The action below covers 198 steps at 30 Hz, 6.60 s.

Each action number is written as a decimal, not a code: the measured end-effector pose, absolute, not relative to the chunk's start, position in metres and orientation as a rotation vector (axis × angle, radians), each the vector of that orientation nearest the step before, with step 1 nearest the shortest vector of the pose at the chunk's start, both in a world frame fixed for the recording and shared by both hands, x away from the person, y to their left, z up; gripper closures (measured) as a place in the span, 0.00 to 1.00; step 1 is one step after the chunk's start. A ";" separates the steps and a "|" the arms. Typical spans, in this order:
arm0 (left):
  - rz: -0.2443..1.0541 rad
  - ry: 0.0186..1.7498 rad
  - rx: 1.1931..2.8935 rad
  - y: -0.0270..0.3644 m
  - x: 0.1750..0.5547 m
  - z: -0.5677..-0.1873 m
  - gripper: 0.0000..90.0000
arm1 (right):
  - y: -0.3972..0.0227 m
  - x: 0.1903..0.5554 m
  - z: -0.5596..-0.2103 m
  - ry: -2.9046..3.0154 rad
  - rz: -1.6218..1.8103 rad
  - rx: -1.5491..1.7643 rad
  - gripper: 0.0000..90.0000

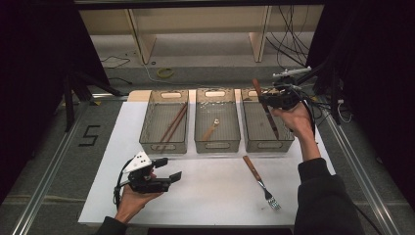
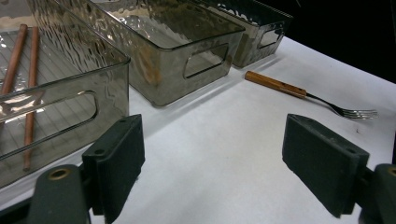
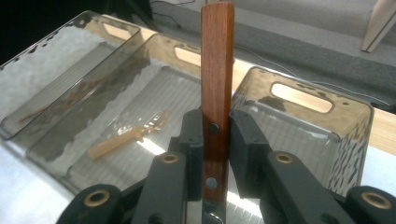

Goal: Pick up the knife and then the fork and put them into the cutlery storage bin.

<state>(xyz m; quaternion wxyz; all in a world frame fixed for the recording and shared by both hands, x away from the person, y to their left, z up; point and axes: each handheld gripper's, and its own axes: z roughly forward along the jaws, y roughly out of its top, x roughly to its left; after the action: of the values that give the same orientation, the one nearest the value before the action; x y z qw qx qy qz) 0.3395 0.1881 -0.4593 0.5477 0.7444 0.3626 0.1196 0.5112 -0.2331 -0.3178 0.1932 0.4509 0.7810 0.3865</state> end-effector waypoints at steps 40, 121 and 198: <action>0.285 0.850 1.771 0.187 0.339 -0.459 0.22 | -0.220 0.548 -0.342 2.123 1.061 1.376 0.85; 0.292 0.857 1.765 0.188 0.340 -0.460 0.22 | -0.188 0.438 -0.363 2.417 1.077 1.171 0.38; 0.302 0.845 1.775 0.187 0.339 -0.459 0.22 | -0.197 0.403 -0.457 2.797 0.387 1.178 0.70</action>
<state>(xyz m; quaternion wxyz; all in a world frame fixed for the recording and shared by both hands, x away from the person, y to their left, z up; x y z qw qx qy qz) 0.3392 0.1872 -0.4585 0.5449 0.7483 0.3563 0.1272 0.4031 -0.1969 -0.4566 0.0412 0.3848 0.9134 0.1263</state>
